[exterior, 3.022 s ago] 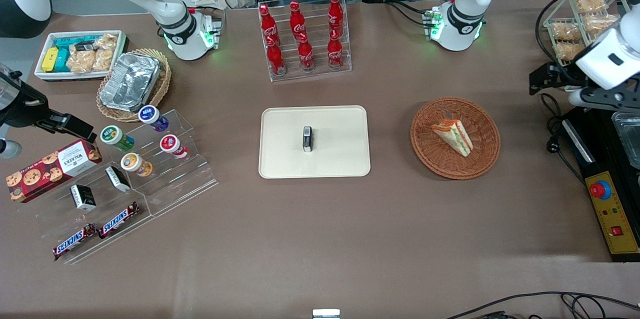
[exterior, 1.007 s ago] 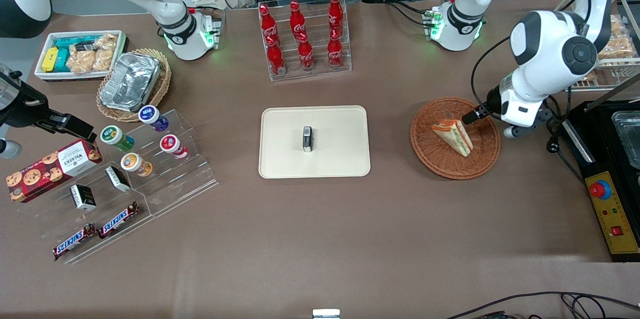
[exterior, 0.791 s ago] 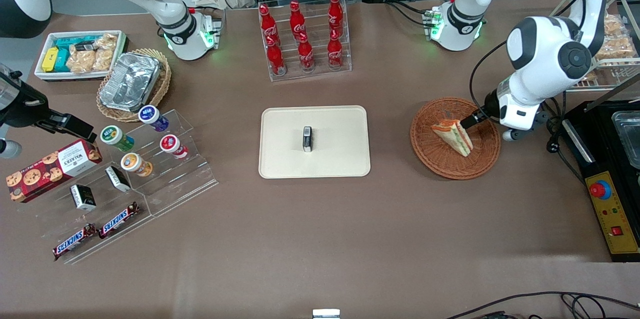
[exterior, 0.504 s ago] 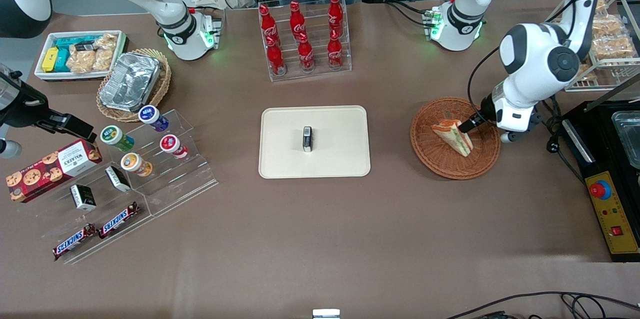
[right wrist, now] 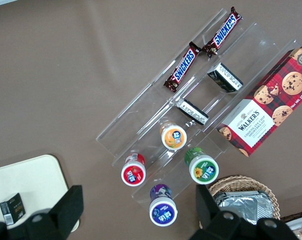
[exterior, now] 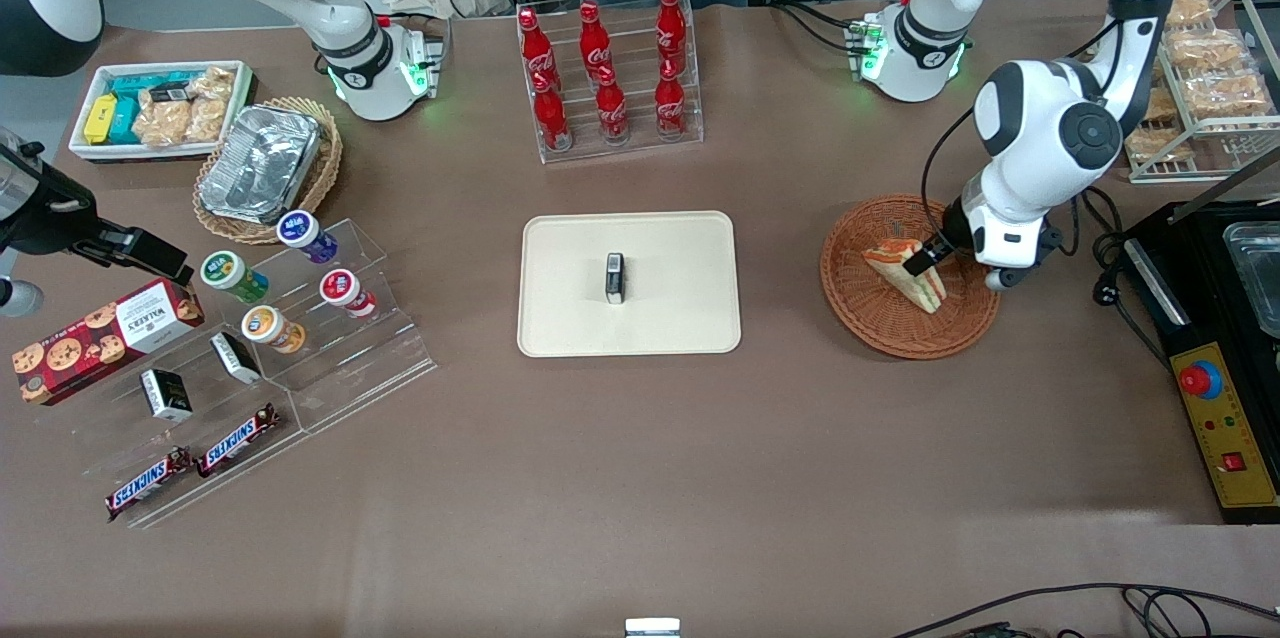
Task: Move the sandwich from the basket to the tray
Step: 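Lower the open left gripper around the sandwich and close it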
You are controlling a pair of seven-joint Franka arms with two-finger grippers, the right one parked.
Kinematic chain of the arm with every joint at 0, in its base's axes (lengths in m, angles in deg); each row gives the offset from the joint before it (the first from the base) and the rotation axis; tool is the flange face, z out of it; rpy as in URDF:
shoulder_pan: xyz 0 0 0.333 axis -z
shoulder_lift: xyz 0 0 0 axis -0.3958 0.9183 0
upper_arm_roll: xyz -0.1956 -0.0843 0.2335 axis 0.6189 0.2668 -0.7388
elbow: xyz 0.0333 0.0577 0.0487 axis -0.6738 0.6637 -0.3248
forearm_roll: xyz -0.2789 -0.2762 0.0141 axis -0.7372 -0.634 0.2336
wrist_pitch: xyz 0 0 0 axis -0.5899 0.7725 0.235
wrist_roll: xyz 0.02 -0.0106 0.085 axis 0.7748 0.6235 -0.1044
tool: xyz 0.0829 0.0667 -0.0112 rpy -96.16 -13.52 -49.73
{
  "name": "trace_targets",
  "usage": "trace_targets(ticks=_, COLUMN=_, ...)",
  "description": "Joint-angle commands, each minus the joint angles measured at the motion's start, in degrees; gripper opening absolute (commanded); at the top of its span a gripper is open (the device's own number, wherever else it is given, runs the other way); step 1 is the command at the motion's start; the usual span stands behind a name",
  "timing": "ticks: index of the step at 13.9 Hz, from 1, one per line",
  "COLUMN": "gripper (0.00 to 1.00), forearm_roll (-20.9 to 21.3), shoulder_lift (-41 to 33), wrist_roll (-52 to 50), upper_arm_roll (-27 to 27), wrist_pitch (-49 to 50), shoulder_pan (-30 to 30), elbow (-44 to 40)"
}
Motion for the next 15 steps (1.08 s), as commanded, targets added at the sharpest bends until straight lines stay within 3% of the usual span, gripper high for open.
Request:
trace_targets(ticks=1, gripper=1.0, forearm_roll=-0.7, shoulder_lift=1.8, wrist_roll=-1.9, upper_arm_roll=0.4, wrist_pitch=-1.7, shoulder_pan=0.3, elbow=-1.0)
trace_targets(ticks=7, gripper=0.98, forearm_roll=-0.5, shoulder_lift=4.5, wrist_roll=-2.8, upper_arm_roll=1.4, wrist_pitch=-4.6, shoulder_pan=0.3, elbow=-0.5)
trace_targets(ticks=8, gripper=0.9, forearm_roll=-0.4, shoulder_lift=4.4, wrist_roll=-2.8, upper_arm_roll=1.5, wrist_pitch=-4.5, shoulder_pan=0.3, elbow=-0.3)
trace_targets(ticks=10, gripper=0.51, forearm_roll=-0.3, shoulder_lift=4.2, wrist_roll=-2.8, upper_arm_roll=2.3, wrist_pitch=-4.1, shoulder_pan=0.3, elbow=-0.3)
trace_targets(ticks=12, gripper=0.31, forearm_roll=0.0, shoulder_lift=4.0, wrist_roll=-2.6, upper_arm_roll=2.4, wrist_pitch=-4.0, shoulder_pan=0.2, elbow=-0.3)
trace_targets(ticks=14, gripper=0.0, forearm_roll=0.0, shoulder_lift=3.2, wrist_roll=-2.8, upper_arm_roll=2.5, wrist_pitch=-3.7, shoulder_pan=0.2, elbow=-0.3)
trace_targets(ticks=15, gripper=0.0, forearm_roll=0.0, shoulder_lift=2.2, wrist_roll=-3.5, upper_arm_roll=2.5, wrist_pitch=-3.5, shoulder_pan=0.2, elbow=-0.3)
